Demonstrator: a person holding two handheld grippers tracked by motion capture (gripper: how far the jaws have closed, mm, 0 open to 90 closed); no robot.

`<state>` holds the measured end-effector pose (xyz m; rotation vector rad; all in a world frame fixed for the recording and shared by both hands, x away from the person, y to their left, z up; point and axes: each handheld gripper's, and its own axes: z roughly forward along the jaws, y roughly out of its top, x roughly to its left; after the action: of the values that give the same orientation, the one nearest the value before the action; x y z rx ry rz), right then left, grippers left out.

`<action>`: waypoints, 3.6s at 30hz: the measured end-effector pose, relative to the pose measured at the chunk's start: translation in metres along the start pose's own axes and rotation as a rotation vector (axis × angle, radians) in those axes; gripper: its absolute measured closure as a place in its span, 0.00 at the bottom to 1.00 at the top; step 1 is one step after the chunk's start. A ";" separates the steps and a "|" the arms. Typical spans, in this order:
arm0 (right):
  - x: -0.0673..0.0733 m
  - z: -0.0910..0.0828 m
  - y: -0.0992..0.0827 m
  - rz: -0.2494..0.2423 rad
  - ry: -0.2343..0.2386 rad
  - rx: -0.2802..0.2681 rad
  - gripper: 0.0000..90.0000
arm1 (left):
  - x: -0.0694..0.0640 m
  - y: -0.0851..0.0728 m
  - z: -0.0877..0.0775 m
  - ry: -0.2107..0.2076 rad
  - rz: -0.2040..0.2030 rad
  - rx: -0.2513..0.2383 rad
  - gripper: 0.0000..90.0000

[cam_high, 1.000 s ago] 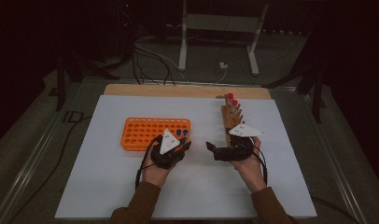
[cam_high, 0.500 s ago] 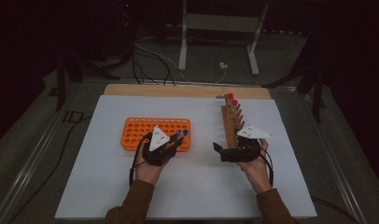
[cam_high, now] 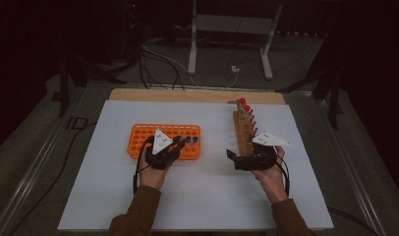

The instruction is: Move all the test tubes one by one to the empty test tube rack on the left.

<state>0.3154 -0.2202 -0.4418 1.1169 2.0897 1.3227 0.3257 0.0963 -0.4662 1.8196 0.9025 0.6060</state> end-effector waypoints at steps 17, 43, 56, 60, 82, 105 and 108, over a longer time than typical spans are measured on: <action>0.000 0.000 0.000 0.002 0.007 0.001 0.00 | 0.003 -0.021 0.013 0.018 0.007 0.115 0.84; 0.001 0.001 0.000 -0.002 0.014 0.009 0.00 | 0.004 -0.024 0.018 0.038 -0.033 0.169 0.69; -0.008 -0.001 0.007 -0.007 -0.023 0.002 0.00 | 0.014 -0.018 -0.020 0.006 -0.134 0.058 0.30; -0.013 -0.001 0.012 -0.005 -0.041 0.000 0.00 | 0.018 -0.016 -0.032 0.008 -0.152 0.028 0.27; -0.053 0.020 0.032 0.054 -0.119 0.012 0.03 | 0.020 -0.023 -0.058 0.041 -0.153 0.019 0.00; -0.084 0.061 0.034 0.091 -0.237 0.100 0.73 | 0.015 -0.025 -0.056 0.039 -0.141 0.032 0.00; -0.086 0.064 0.033 0.100 -0.229 0.107 0.78 | 0.015 -0.025 -0.055 0.038 -0.141 0.032 0.00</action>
<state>0.4242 -0.2470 -0.4472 1.3648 1.9773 1.0789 0.2862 0.1445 -0.4667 1.7609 1.0621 0.5412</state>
